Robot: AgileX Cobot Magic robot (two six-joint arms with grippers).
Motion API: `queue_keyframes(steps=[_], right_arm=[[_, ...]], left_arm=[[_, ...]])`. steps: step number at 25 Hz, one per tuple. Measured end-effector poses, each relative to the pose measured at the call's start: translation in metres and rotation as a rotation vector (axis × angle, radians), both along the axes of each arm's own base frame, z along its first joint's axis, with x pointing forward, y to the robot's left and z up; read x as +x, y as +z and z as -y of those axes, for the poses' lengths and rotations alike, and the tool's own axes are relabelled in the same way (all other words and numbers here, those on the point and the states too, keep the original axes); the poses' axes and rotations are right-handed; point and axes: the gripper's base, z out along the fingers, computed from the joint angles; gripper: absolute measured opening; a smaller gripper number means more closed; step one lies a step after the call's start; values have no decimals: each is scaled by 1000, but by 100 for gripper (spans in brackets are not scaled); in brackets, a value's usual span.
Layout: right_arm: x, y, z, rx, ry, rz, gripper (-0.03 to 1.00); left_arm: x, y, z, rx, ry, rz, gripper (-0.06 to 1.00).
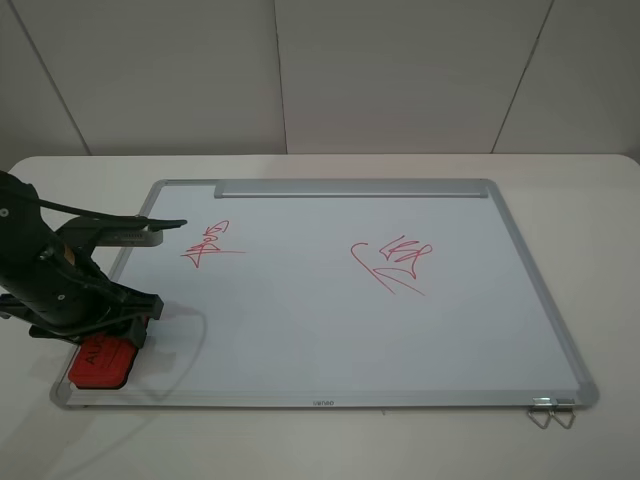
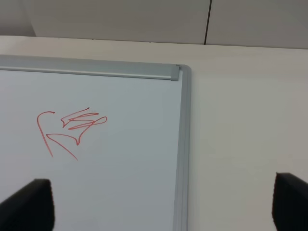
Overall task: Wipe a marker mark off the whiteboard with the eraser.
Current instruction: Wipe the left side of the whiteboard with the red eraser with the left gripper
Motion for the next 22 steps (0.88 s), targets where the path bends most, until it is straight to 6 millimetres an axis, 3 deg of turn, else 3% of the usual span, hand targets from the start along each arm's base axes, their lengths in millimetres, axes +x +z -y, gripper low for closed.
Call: queue_keyframes(steps=[4, 7, 18, 22], right_arm=[[0, 0, 0, 0, 0, 0, 83], [0, 0, 0, 0, 0, 0, 83], [0, 0, 0, 0, 0, 0, 83], [0, 0, 0, 0, 0, 0, 83]], left_arm=[[1, 3, 0, 9, -9, -6, 57], [8, 20, 1, 19, -35, 31, 57], [66, 94, 15, 54, -152, 244, 57], [97, 103, 24, 86, -224, 248, 57]])
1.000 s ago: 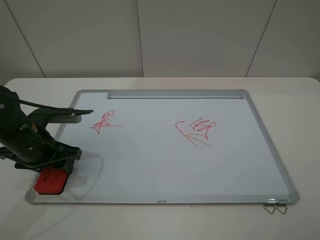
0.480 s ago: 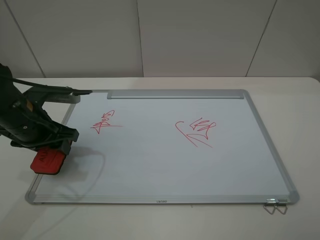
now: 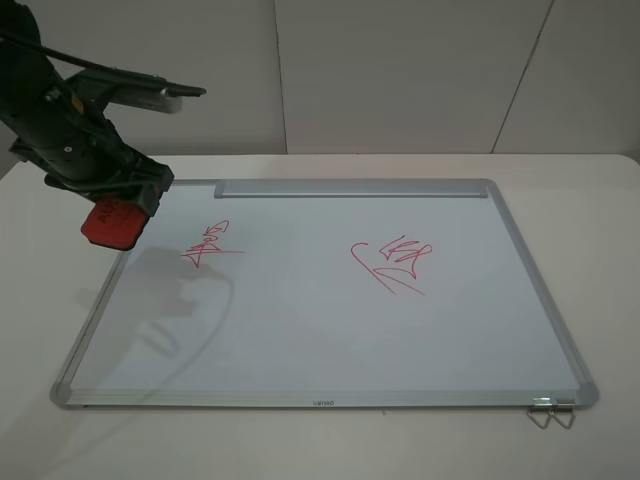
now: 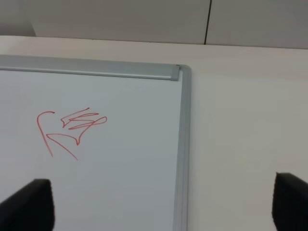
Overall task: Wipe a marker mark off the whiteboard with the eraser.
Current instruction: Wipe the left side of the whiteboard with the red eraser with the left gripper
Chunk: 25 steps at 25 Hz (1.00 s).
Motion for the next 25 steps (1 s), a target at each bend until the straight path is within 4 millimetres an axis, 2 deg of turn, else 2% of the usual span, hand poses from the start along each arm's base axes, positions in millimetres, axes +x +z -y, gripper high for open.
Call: queue_keyframes(steps=[7, 11, 18, 25], right_arm=[[0, 0, 0, 0, 0, 0, 83], [0, 0, 0, 0, 0, 0, 83], [0, 0, 0, 0, 0, 0, 83], [0, 0, 0, 0, 0, 0, 83]], left_arm=[[62, -21, 19, 60, -68, -53, 57], [85, -42, 27, 93, -104, -99, 57], [94, -79, 30, 115, -127, -180, 57], [95, -97, 32, 99, -127, -208, 57]])
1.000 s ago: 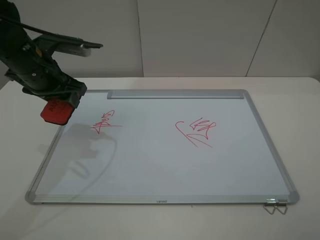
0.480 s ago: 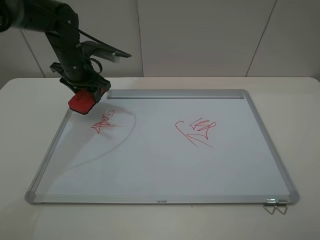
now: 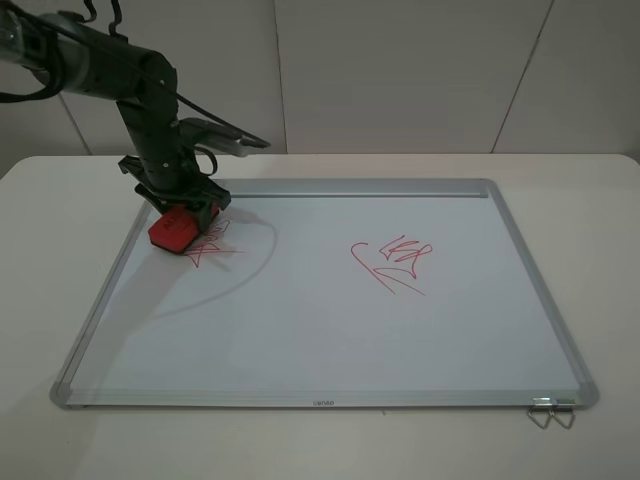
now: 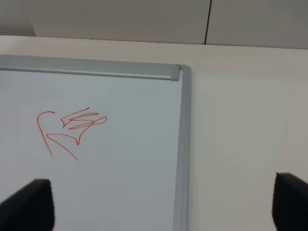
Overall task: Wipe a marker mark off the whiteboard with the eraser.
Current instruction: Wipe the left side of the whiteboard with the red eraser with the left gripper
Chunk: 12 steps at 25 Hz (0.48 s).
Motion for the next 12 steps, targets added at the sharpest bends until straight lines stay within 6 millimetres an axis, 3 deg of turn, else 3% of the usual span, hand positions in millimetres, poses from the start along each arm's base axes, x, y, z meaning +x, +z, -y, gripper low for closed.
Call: queue_keyframes(steps=[12], right_arm=[[0, 0, 0, 0, 0, 0, 83]], left_arm=[[1, -11, 4, -27, -15, -27, 57]])
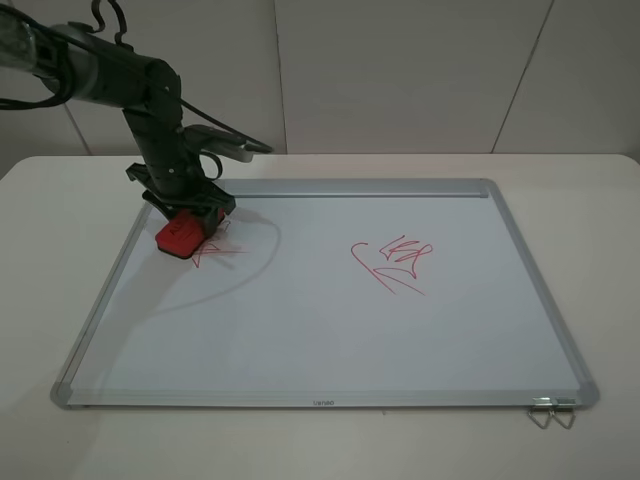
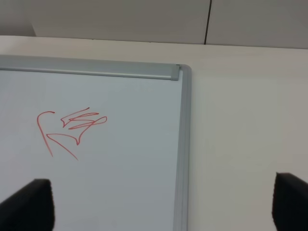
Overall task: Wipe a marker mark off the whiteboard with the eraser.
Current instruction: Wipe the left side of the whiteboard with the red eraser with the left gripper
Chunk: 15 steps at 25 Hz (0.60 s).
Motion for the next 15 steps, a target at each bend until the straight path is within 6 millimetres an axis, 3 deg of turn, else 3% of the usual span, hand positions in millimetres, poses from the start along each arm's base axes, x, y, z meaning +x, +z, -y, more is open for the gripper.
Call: queue_keyframes(steps=[5, 15], right_arm=[[0, 0, 0, 0, 0, 0, 83], [0, 0, 0, 0, 0, 0, 83]], left_arm=[[-4, 0, 12, -12, -65, -5, 57], [-35, -1, 81, -75, -258, -32, 57]])
